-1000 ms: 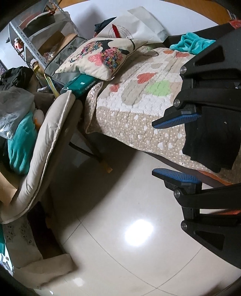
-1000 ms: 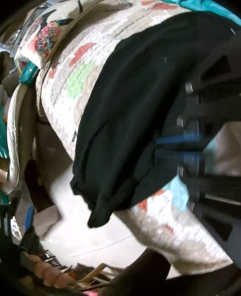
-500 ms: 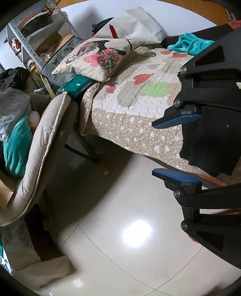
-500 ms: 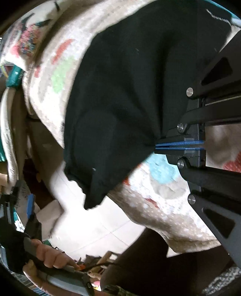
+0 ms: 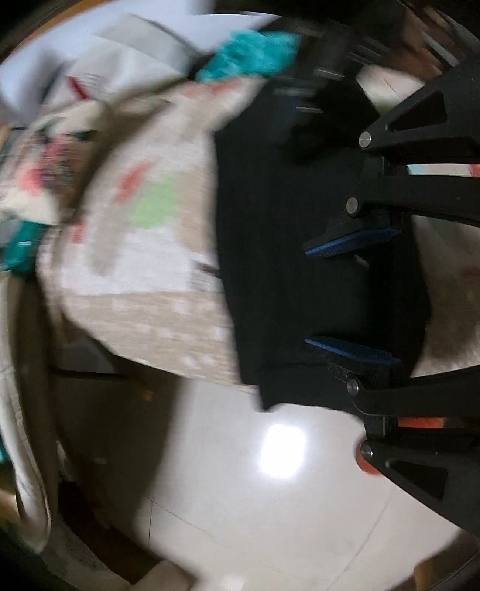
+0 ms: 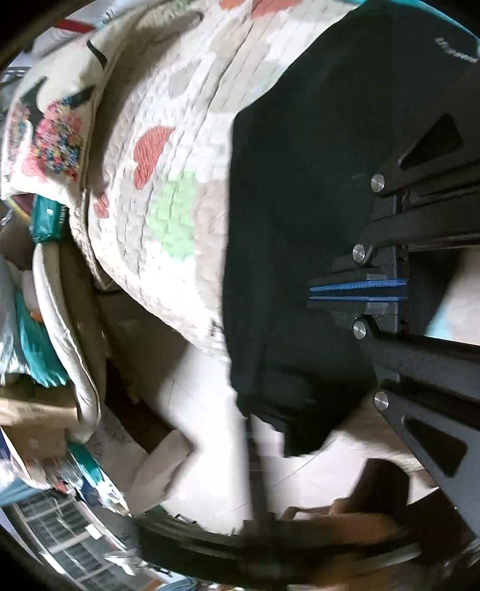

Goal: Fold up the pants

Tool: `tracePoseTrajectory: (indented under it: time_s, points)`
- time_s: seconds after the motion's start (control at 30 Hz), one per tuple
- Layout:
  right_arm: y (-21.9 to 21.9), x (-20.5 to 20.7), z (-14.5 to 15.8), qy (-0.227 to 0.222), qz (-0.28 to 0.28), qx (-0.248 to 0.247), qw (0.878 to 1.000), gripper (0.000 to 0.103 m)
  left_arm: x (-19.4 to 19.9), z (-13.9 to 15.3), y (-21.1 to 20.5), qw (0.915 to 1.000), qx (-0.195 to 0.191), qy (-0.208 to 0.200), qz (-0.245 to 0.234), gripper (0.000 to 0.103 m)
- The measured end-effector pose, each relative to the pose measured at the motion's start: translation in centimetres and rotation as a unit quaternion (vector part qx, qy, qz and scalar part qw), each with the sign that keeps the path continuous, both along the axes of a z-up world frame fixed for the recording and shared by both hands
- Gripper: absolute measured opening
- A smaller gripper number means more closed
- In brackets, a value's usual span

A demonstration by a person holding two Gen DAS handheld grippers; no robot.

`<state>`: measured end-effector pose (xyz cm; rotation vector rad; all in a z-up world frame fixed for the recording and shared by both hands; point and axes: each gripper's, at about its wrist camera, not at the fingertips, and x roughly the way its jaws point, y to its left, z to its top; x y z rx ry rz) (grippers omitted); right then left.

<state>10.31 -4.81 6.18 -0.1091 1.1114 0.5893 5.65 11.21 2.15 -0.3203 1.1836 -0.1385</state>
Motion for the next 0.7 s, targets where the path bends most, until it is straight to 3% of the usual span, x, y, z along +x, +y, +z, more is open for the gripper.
tracePoseTrajectory:
  time_s: [0.07, 0.1, 0.2, 0.27, 0.33, 0.43, 0.5, 0.57, 0.63, 0.7]
  points:
    - [2.3, 2.1, -1.9, 0.035, 0.022, -0.017, 0.999, 0.005, -1.1, -1.8, -0.5, 0.9992, 0.035, 0.017, -0.011, 0.044]
    - [3.2, 2.8, -2.5, 0.035, 0.023, -0.032, 0.999, 0.005, -1.6, -1.7, -0.5, 0.9991, 0.039, 0.003, -0.017, 0.044]
    - [5.9, 5.1, -3.5, 0.020, 0.028, -0.055, 0.998, 0.004, -2.3, -1.4, -0.1, 0.9980, 0.058, 0.002, -0.025, 0.044]
    - [6.9, 6.7, -2.8, 0.000, 0.009, -0.061, 0.998, 0.005, -2.4, -1.5, 0.8, 0.9988, 0.046, 0.012, -0.012, 0.044]
    - [7.0, 7.7, -2.2, -0.016, -0.023, -0.081, 0.996, 0.012, -2.5, -1.6, 2.3, 0.9977, 0.061, 0.021, 0.019, 0.044]
    - [6.1, 7.6, -0.5, -0.025, -0.036, -0.049, 0.998, 0.015, -3.2, -1.6, 6.1, 0.9949, 0.019, 0.031, 0.094, 0.044]
    - [5.2, 6.6, 0.5, -0.029, -0.025, -0.033, 0.999, 0.023, -4.2, -1.6, 8.4, 0.9867, 0.002, 0.031, 0.160, 0.044]
    - [5.5, 5.5, 0.7, -0.023, 0.001, -0.026, 0.999, 0.027, -5.5, -1.6, 9.6, 0.9761, -0.050, 0.020, 0.210, 0.044]
    - [6.3, 5.2, 0.5, -0.005, 0.027, -0.014, 1.000, 0.027, -6.8, -2.0, 9.7, 0.9633, -0.111, 0.007, 0.244, 0.044]
    - [7.7, 4.6, 0.2, 0.007, 0.053, -0.010, 0.999, 0.028, -7.4, -2.9, 9.0, 0.9568, -0.145, 0.006, 0.252, 0.044]
